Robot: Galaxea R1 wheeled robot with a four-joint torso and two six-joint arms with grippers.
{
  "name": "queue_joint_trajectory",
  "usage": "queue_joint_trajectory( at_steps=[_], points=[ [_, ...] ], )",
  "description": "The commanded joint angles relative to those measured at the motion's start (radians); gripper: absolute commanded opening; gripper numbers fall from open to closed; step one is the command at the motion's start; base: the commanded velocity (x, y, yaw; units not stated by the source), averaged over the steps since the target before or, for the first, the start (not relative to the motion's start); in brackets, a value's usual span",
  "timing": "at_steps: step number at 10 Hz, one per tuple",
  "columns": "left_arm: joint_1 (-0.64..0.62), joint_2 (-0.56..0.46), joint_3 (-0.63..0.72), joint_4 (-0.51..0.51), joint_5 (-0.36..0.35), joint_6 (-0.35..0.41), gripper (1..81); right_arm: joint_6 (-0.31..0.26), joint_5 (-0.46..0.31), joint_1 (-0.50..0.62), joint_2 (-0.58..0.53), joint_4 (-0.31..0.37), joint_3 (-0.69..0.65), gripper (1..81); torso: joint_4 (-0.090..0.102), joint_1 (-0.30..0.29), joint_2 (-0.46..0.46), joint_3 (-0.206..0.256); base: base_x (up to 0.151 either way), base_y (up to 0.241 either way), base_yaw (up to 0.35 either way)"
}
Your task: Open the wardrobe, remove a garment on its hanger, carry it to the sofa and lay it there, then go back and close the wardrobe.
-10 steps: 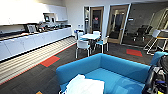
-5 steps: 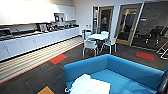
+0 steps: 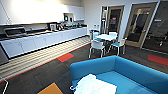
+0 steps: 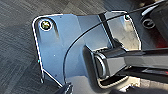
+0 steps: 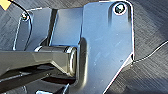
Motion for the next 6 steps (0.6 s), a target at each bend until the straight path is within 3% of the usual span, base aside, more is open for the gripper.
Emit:
queue_joint_trajectory(
  at_steps=[1, 4, 6],
  points=[
    [-0.041, -0.007, -0.007, -0.004, 0.035, 0.004, 81.1, 0.003, -0.063, 0.028, 0.002, 0.002, 0.003, 81.1, 0.000, 0.000, 0.000, 0.000, 0.000, 0.000, 0.234],
    [-0.045, -0.003, -0.007, -0.004, 0.036, 0.004, 81.1, 0.006, -0.192, 0.048, -0.009, 0.002, -0.002, 81.1, 0.000, 0.000, 0.000, 0.000, 0.000, 0.000, 0.235],
    [-0.045, 0.001, -0.006, -0.006, 0.081, -0.005, 81.1, -0.006, -0.192, 0.053, -0.001, -0.007, 0.000, 81.1, 0.000, 0.000, 0.000, 0.000, 0.000, 0.000, 0.242]
  ],
)
